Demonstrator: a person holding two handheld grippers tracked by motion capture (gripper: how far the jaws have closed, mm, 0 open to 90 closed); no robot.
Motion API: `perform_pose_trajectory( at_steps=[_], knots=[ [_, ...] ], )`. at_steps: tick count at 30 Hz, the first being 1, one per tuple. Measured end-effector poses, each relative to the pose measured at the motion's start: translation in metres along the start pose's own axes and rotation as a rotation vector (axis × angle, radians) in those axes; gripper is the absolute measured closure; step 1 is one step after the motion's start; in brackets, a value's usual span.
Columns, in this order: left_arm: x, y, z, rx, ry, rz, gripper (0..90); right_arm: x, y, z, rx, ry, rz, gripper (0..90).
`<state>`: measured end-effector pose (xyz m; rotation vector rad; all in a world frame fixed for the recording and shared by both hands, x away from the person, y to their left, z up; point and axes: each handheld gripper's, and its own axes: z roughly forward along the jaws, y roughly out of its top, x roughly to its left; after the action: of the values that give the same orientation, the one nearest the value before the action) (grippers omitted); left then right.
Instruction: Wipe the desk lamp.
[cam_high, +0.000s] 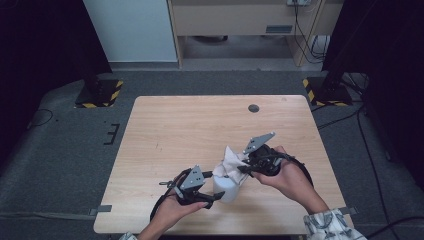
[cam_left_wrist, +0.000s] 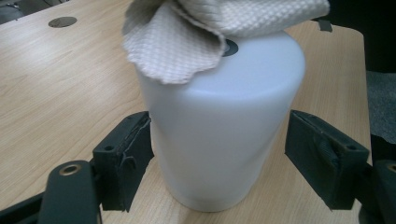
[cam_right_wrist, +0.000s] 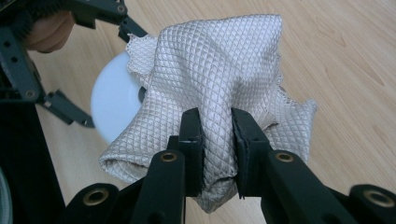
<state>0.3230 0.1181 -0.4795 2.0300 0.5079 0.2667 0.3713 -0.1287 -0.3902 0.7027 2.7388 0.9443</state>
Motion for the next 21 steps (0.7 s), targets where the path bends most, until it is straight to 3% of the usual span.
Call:
perform_pose_trajectory(
  at_steps=[5, 11, 21],
  knots=[
    [0.0, 0.0, 0.001, -0.001, -0.004, 0.0, 22.8, 0.003, 0.013, 0.01, -0.01, 0.0, -0.014, 75.7],
    [0.0, 0.0, 0.0, 0.002, 0.011, 0.008, 23.3, 0.02, 0.026, 0.019, -0.004, 0.025, -0.087, 75.7],
    [-0.001, 0.0, 0.001, 0.007, 0.004, 0.0, 23.1, 0.039, 0.021, 0.012, -0.001, 0.057, -0.129, 75.7]
  ],
)
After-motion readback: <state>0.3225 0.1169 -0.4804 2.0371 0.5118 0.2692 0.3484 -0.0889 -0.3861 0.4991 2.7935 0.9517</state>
